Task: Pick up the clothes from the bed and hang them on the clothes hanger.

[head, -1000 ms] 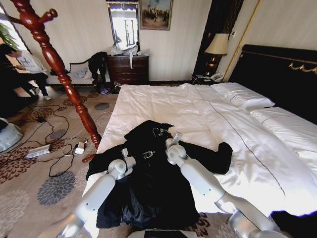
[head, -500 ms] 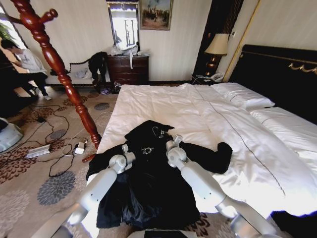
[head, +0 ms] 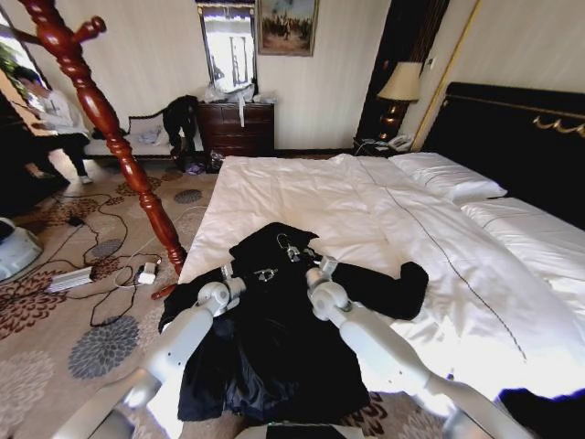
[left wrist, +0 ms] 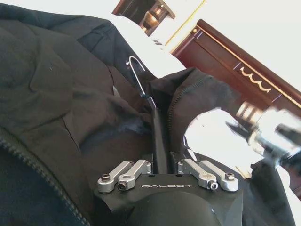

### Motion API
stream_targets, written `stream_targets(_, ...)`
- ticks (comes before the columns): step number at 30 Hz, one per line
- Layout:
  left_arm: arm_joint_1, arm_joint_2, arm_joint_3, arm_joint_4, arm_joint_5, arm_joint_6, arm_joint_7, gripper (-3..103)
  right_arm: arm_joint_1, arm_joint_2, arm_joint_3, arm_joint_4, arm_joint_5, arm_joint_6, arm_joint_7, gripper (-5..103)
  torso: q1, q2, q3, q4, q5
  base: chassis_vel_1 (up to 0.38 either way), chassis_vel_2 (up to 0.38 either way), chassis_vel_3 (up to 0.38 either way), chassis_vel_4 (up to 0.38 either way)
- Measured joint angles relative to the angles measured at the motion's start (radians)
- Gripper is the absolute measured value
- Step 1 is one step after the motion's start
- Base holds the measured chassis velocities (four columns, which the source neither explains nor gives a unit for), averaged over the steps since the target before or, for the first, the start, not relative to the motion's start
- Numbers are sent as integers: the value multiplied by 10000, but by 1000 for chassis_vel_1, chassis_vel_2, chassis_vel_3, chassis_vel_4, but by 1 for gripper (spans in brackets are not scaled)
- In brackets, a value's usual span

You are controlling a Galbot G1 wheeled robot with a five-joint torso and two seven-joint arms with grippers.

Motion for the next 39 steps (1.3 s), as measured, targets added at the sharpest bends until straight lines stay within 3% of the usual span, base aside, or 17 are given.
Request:
stream_targets(2,-29,7,15,22,15,-8,2,18,18,-43,70,-80,86,-253,265,68,0,0,0,-1,0,0,0,0,0)
stream_targets(4,-184,54,108,49,50,-15,5,18,154,-432,315,-692,-96,-1105,661,79,2,-1,0,0,-1,0,0,0,0)
stream_targets(7,-270,87,201,35,77,-30,5,18,247,-704,331,-963,-372,-1409,407,84,1,0,1,0,3,0,0,0,0)
stream_targets(10,-432,144,398,45,165,-55,21,18,437,-1127,73,-1273,-951,-1864,-249,98,1,-1,0,3,-2,0,0,0,0)
stream_targets(14,-665,190,696,157,311,-113,93,18,653,-1333,-348,-1659,-1589,-1975,-1141,100,1,0,1,3,0,0,0,0,0)
stream_targets(16,-845,199,909,290,472,-172,154,18,840,-1311,-607,-2093,-2361,-1639,-2157,100,1,0,0,1,-1,0,0,0,0)
stream_targets(17,-845,199,909,290,472,-172,154,18,840,-1311,-607,-2093,-2361,-1639,-2157,100,1,0,0,1,-1,0,0,0,0)
stream_targets(18,-885,199,966,329,520,-190,168,18,922,-1270,-697,-2328,-2708,-1305,-2637,100,0,0,0,2,-1,0,0,0,0)
stream_targets(21,-945,193,1065,370,635,-226,179,18,1290,-998,-940,-3618,-4321,531,-5391,100,1,0,0,4,-1,0,0,0,0)
stream_targets(22,-945,193,1065,370,635,-226,179,18,1290,-998,-940,-3618,-4321,531,-5391,100,1,0,0,4,-1,0,0,0,0)
stream_targets(24,-945,225,1076,345,653,-236,169,18,1544,-842,-1019,-4335,-4817,1210,-6620,100,1,0,1,-3,-3,0,0,0,0)
stream_targets(25,-944,248,1077,342,657,-240,156,18,1650,-783,-1070,-4510,-4863,1250,-6826,100,1,0,1,-6,-6,0,0,0,0)
stream_targets(29,-1022,285,1113,423,737,-308,157,18,1831,-636,-1162,-4709,-4768,1221,-6924,100,1,0,1,-2,-6,0,0,0,0)
stream_targets(32,-1209,299,1266,547,922,-431,188,18,1817,-601,-1174,-4579,-4631,964,-6416,100,1,0,1,1,-4,0,0,0,0)
stream_targets(37,-1960,271,1831,882,1175,-602,157,19,1452,-658,-932,-3258,-3335,-221,-3729,100,1,0,0,-2,-3,0,0,0,0)
stream_targets(39,-2032,257,1853,924,1257,-662,38,19,1406,-675,-907,-3008,-3112,-376,-3374,100,1,-1,0,-5,-3,0,0,0,0)
